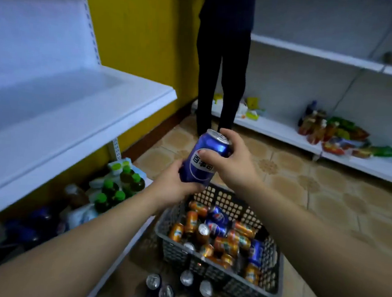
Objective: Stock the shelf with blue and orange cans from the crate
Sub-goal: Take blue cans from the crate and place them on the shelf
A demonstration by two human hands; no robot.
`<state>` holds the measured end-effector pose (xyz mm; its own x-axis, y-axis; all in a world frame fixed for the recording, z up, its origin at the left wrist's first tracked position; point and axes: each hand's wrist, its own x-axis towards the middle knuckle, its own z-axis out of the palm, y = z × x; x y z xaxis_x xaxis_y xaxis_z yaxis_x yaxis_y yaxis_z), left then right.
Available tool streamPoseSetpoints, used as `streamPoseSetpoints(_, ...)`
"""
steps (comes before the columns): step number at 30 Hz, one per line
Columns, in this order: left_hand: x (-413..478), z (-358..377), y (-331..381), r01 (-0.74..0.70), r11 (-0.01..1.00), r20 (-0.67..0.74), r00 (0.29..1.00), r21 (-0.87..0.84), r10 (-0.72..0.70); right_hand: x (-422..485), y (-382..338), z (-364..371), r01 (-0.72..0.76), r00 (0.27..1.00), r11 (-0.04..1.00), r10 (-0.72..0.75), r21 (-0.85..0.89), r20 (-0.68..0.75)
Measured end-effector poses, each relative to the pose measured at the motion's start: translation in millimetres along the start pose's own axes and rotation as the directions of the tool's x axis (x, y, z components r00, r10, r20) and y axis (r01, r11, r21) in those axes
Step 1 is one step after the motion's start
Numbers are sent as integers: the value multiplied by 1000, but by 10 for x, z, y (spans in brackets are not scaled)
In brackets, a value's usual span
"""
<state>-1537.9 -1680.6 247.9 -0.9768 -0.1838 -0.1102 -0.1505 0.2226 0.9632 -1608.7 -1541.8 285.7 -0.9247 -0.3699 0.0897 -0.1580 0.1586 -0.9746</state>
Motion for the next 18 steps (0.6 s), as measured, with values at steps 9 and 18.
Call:
streamPoseSetpoints(9,-1699,-1340,464,-77,995,-398,912,68,98,-790,-1397,1348,280,910,956,-293,86,292)
streamPoseSetpoints(18,-3657,-2418,16,393,841,-680,732,372,-41,-1815,-1818,2890,337,677,926,-362,167,641)
